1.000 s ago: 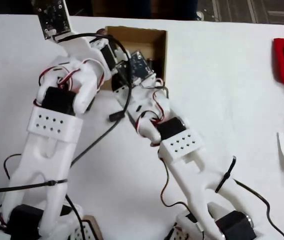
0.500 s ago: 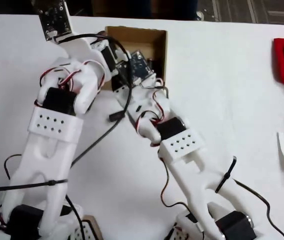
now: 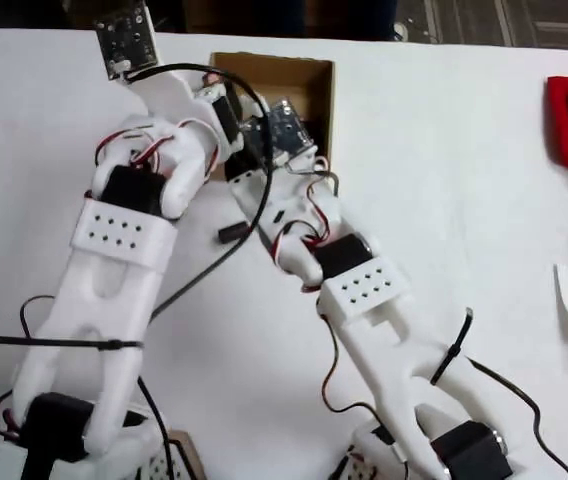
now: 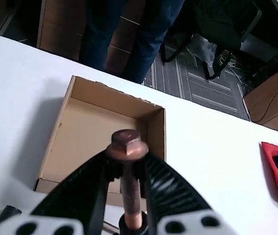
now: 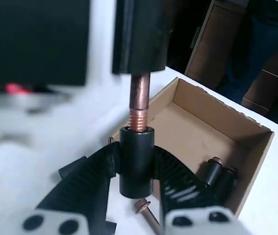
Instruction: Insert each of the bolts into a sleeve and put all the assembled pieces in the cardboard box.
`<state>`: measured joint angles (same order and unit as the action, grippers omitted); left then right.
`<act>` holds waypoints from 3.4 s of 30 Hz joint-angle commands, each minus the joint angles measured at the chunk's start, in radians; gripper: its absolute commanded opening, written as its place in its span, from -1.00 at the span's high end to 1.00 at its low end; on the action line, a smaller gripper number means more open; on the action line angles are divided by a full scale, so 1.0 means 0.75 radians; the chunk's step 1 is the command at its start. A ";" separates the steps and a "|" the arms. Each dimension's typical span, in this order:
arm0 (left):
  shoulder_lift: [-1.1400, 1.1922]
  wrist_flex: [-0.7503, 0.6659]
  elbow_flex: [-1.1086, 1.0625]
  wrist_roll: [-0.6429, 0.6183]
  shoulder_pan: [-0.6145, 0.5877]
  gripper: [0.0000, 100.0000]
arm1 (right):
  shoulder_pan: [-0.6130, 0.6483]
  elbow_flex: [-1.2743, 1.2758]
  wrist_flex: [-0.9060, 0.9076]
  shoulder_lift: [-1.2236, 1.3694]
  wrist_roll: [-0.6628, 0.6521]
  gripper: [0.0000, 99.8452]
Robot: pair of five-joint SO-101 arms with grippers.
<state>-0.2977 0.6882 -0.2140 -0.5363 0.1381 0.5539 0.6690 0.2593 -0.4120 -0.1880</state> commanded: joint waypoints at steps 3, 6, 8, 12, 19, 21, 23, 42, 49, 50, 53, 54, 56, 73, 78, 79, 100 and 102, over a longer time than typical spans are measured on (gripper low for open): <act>0.000 -0.020 0.024 0.002 0.055 0.95 | -0.050 -0.023 -0.024 -0.126 0.008 0.96; 0.000 -0.020 0.024 0.002 0.055 0.95 | -0.062 -0.023 -0.024 -0.132 0.008 0.96; 0.000 -0.016 0.024 0.002 0.055 0.95 | -0.066 -0.023 -0.026 -0.132 0.008 0.96; -0.002 0.039 0.052 0.002 0.072 0.95 | -0.069 -0.023 -0.028 -0.132 0.008 0.96; 0.000 0.205 0.157 0.004 0.106 0.95 | -0.071 -0.023 -0.032 -0.126 0.008 0.96; 0.008 0.198 0.152 0.004 0.106 0.95 | -0.071 -0.023 -0.032 -0.126 0.008 0.96; 0.008 0.205 0.152 0.004 0.106 0.95 | -0.071 -0.023 -0.032 -0.126 0.008 0.96; -0.002 0.237 0.163 -0.002 0.104 0.62 | -0.071 -0.023 -0.032 -0.124 0.008 0.96; -0.041 0.243 0.157 0.002 0.096 0.61 | -0.071 -0.023 -0.032 -0.124 0.008 0.96; -0.065 0.245 0.152 0.004 0.096 0.61 | -0.071 -0.023 -0.032 -0.124 0.008 0.96; -0.127 0.258 0.150 0.023 0.076 0.61 | -0.071 -0.023 -0.032 -0.124 0.008 0.96; -0.141 0.260 0.150 0.045 0.065 0.61 | -0.071 -0.023 -0.032 -0.124 0.008 0.96; -0.160 0.258 0.159 0.076 0.057 0.61 | -0.071 -0.023 -0.032 -0.124 0.008 0.96; -0.172 0.198 0.152 0.145 -0.061 0.61 | -0.071 -0.023 -0.030 -0.124 0.008 0.96; -0.164 0.196 0.148 0.029 -0.192 0.62 | -0.079 -0.018 -0.026 -0.122 0.016 0.96; -0.164 0.196 0.148 -0.010 -0.213 0.62 | -0.089 -0.018 -0.026 -0.122 0.016 0.96; -0.164 0.072 0.073 0.025 -0.233 0.95 | -0.373 -1.305 0.817 0.723 0.252 0.96; -0.164 0.072 0.073 0.025 -0.233 0.95 | -0.373 -1.577 0.905 0.920 0.252 0.96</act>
<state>-0.3821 0.7664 -0.1695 -0.5286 -0.0292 0.2854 -0.1304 0.8424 0.1066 -0.0084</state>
